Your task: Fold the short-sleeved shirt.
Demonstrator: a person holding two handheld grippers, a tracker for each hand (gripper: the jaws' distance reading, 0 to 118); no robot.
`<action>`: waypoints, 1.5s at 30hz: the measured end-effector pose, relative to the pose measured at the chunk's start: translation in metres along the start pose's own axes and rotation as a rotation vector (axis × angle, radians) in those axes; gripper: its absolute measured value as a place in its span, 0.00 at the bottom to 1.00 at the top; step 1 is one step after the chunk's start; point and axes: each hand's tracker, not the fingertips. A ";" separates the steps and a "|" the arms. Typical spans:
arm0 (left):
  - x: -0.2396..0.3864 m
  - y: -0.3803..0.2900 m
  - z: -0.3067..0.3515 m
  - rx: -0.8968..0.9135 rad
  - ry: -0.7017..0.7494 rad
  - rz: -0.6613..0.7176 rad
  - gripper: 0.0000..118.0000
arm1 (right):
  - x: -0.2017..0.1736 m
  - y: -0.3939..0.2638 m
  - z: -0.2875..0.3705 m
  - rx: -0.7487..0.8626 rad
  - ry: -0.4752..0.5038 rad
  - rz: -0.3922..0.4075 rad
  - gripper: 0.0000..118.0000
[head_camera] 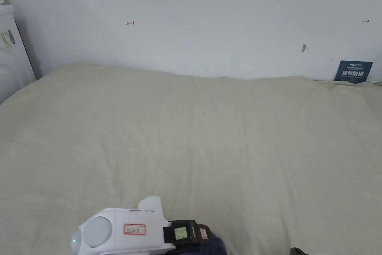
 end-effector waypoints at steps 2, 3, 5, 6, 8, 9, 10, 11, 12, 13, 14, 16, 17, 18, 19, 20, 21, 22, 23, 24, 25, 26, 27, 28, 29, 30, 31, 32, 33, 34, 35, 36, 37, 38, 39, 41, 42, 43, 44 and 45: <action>-0.005 0.002 0.004 0.016 0.014 -0.010 0.37 | -0.001 0.000 0.000 -0.001 0.002 -0.002 0.01; -0.008 0.002 0.002 0.015 0.028 -0.006 0.34 | -0.001 0.000 0.000 -0.002 0.004 -0.001 0.01; -0.013 -0.001 -0.005 -0.003 0.018 0.005 0.25 | -0.002 0.001 0.000 -0.001 0.008 -0.005 0.01; -0.016 -0.004 -0.012 -0.032 -0.024 0.016 0.20 | -0.002 0.000 0.000 -0.002 0.011 -0.010 0.01; -0.018 -0.012 -0.030 -0.071 -0.056 0.017 0.16 | -0.003 0.000 0.000 -0.001 0.015 -0.018 0.01; -0.019 -0.017 -0.042 -0.080 -0.049 0.008 0.14 | -0.003 0.000 0.000 -0.002 0.016 -0.020 0.01; -0.019 -0.020 -0.052 -0.090 -0.041 0.003 0.12 | -0.003 0.000 0.000 -0.003 0.018 -0.019 0.01; -0.020 -0.024 -0.066 -0.105 -0.012 -0.014 0.10 | -0.004 0.000 0.000 -0.004 0.018 -0.017 0.01; -0.022 -0.028 -0.078 -0.121 0.009 -0.032 0.10 | -0.004 0.000 0.000 -0.005 0.018 -0.015 0.01; -0.023 -0.032 -0.088 -0.130 0.026 -0.040 0.07 | -0.004 0.000 0.001 -0.005 0.019 -0.013 0.01; -0.028 -0.034 -0.100 -0.141 0.088 -0.028 0.03 | -0.004 0.000 0.001 -0.007 0.020 -0.013 0.01; -0.036 -0.039 -0.115 -0.141 0.137 -0.027 0.01 | -0.003 -0.002 0.003 -0.007 0.017 -0.012 0.01; -0.039 -0.041 -0.119 -0.140 0.125 -0.031 0.01 | -0.002 -0.002 0.003 -0.009 0.014 -0.010 0.01; -0.039 -0.042 -0.120 -0.133 0.118 -0.036 0.01 | -0.001 -0.004 0.004 -0.010 0.012 -0.009 0.01; -0.036 -0.043 -0.120 -0.125 0.119 -0.052 0.01 | 0.000 -0.005 0.005 -0.011 0.011 -0.008 0.01; -0.033 -0.043 -0.120 -0.127 0.128 -0.070 0.00 | 0.001 -0.006 0.005 -0.013 0.009 -0.006 0.01; -0.031 -0.044 -0.116 -0.130 0.128 -0.073 0.00 | 0.001 -0.006 0.005 -0.014 0.006 -0.005 0.01; -0.030 -0.042 -0.112 -0.130 0.126 -0.071 0.01 | 0.001 -0.007 0.005 -0.013 0.006 -0.005 0.01; -0.028 -0.041 -0.107 -0.128 0.121 -0.066 0.01 | 0.001 -0.008 0.005 -0.014 0.005 -0.005 0.01; -0.025 -0.040 -0.098 -0.117 0.114 -0.065 0.01 | 0.001 -0.008 0.005 -0.015 0.005 -0.005 0.01; -0.022 -0.038 -0.089 -0.089 0.111 -0.081 0.00 | 0.000 -0.008 0.005 -0.014 0.008 -0.006 0.01; -0.018 -0.036 -0.076 -0.052 0.099 -0.118 0.00 | -0.002 -0.008 0.006 -0.013 0.013 -0.007 0.01; -0.014 -0.036 -0.059 -0.019 0.083 -0.145 0.00 | -0.005 -0.008 0.006 -0.013 0.022 -0.004 0.01; -0.012 -0.035 -0.045 0.012 0.069 -0.155 0.00 | -0.009 -0.007 0.005 -0.010 0.034 0.001 0.01; -0.012 -0.035 -0.025 0.055 0.067 -0.156 0.00 | -0.014 -0.007 0.005 -0.005 0.045 0.007 0.01; -0.012 -0.036 -0.008 0.103 0.075 -0.152 0.00 | -0.020 -0.005 0.004 -0.004 0.055 0.014 0.01; -0.013 -0.038 0.008 0.144 0.084 -0.153 0.00 | -0.026 -0.004 0.004 -0.001 0.072 0.021 0.01; -0.015 -0.042 0.024 0.182 0.098 -0.159 0.00 | -0.034 -0.004 0.002 0.006 0.097 0.029 0.01; -0.018 -0.046 0.041 0.220 0.119 -0.171 0.00 | -0.043 -0.003 0.001 0.007 0.124 0.048 0.01; -0.021 -0.051 0.054 0.254 0.150 -0.180 0.00 | -0.053 -0.003 -0.002 0.004 0.146 0.065 0.01; -0.024 -0.056 0.065 0.282 0.183 -0.191 0.00 | -0.062 -0.003 -0.004 0.004 0.160 0.074 0.01; -0.027 -0.062 0.076 0.313 0.221 -0.201 0.00 | -0.073 -0.003 -0.007 0.002 0.185 0.082 0.01; -0.030 -0.067 0.084 0.335 0.248 -0.203 0.00 | -0.082 -0.004 -0.010 0.000 0.214 0.092 0.01; -0.034 -0.073 0.092 0.362 0.269 -0.208 0.01 | -0.092 -0.005 -0.014 -0.003 0.237 0.107 0.01; -0.038 -0.079 0.098 0.369 0.279 -0.214 0.01 | -0.102 -0.006 -0.018 -0.001 0.244 0.116 0.01; -0.046 -0.085 0.106 0.379 0.291 -0.204 0.01 | -0.118 -0.010 -0.029 -0.016 0.260 0.133 0.01; -0.050 -0.088 0.109 0.379 0.297 -0.191 0.01 | -0.125 -0.013 -0.037 -0.032 0.263 0.140 0.01; -0.055 -0.089 0.110 0.381 0.294 -0.184 0.01 | -0.130 -0.017 -0.044 -0.052 0.269 0.144 0.01; -0.058 -0.091 0.110 0.382 0.294 -0.173 0.01 | -0.133 -0.022 -0.052 -0.076 0.267 0.147 0.01; -0.062 -0.090 0.108 0.379 0.302 -0.158 0.01 | -0.137 -0.029 -0.061 -0.129 0.248 0.166 0.01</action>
